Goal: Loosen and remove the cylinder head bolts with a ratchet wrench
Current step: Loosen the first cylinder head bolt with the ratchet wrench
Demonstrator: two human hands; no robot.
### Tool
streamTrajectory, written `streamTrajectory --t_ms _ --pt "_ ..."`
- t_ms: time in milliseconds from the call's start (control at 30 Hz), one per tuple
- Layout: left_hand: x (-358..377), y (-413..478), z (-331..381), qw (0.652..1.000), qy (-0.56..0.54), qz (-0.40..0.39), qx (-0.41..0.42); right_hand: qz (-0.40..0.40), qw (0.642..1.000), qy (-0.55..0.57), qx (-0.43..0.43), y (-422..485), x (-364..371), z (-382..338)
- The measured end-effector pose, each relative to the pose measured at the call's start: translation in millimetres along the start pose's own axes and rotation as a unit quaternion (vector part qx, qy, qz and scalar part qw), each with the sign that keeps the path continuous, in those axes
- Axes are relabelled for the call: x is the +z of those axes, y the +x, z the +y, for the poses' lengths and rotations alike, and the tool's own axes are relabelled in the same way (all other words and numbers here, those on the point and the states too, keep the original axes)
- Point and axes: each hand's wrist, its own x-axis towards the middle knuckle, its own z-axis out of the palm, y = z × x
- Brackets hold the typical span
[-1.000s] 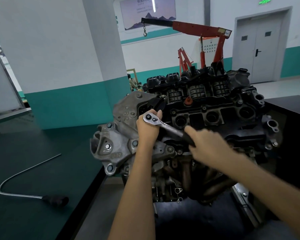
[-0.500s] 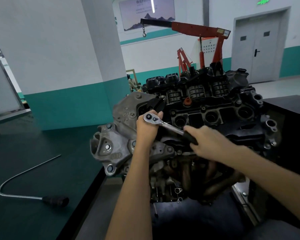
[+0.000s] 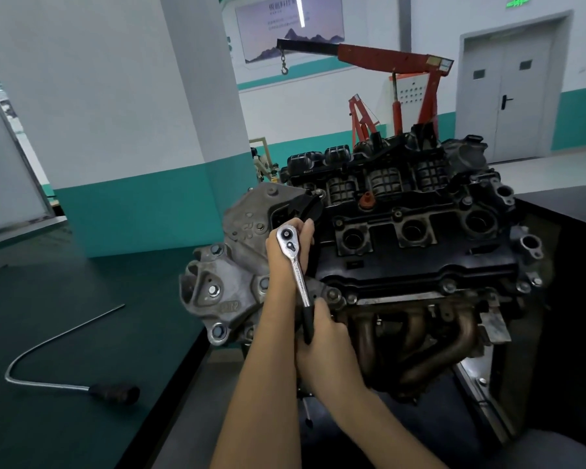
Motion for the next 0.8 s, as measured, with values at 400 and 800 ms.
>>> streamTrajectory --t_ms 400,800 --pt "-2 4 3 0.998 -0.023 -0.031 -0.047 -0.019 0.84 -0.479 -0.253 107 -154 4" --pt "0 1 3 1.0 0.02 0.015 -0.013 -0.012 0.999 -0.042 -0.025 4 -8 2"
